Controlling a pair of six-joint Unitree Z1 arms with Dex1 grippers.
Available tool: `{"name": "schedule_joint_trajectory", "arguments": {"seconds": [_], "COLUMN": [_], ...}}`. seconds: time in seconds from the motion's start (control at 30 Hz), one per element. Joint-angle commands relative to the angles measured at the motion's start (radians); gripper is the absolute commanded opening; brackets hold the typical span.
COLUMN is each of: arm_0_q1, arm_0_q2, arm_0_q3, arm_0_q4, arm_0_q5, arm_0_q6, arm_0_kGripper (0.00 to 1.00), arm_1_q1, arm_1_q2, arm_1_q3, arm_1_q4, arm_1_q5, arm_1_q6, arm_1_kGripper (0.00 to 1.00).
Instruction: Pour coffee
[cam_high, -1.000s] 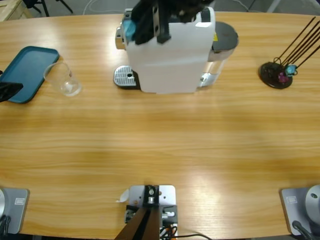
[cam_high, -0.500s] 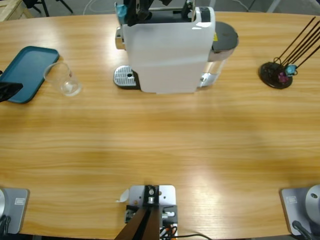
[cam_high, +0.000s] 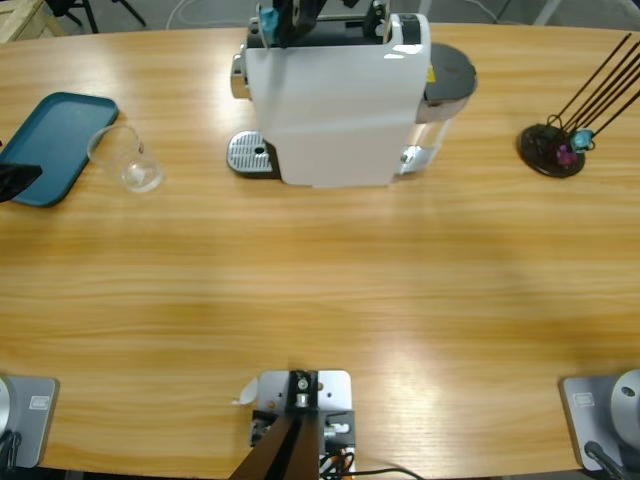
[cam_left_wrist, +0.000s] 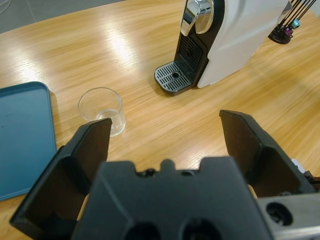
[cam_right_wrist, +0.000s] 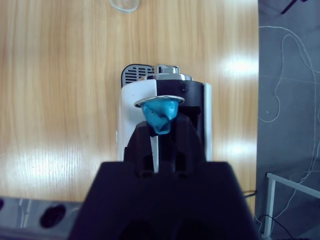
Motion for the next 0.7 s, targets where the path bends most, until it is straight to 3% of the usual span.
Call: {"name": "schedule_joint_trajectory", "arguments": {"seconds": [0.03,0.7], "arm_0_q1": [-0.007,-0.007], "arm_0_q2": [-0.024,-0.026], "arm_0_q3": [0.042,0.042], "arm_0_q4": [-0.005,-0.005], "arm_0_q5": [-0.005,-0.005], "arm_0_q6": [-0.008,-0.008], "arm_0_kGripper": [0.927,0.927], "arm_1_q1": [-0.01,-0.03], "arm_1_q2": [0.07,0.096], "arm_1_q3": [-0.02,-0.043], "arm_1_q4": [0.014,0.024], "arm_1_q5": [-0.021,-0.025], "arm_1_q6": [0.01,0.019], "arm_1_kGripper": [0.0,0.0]}}
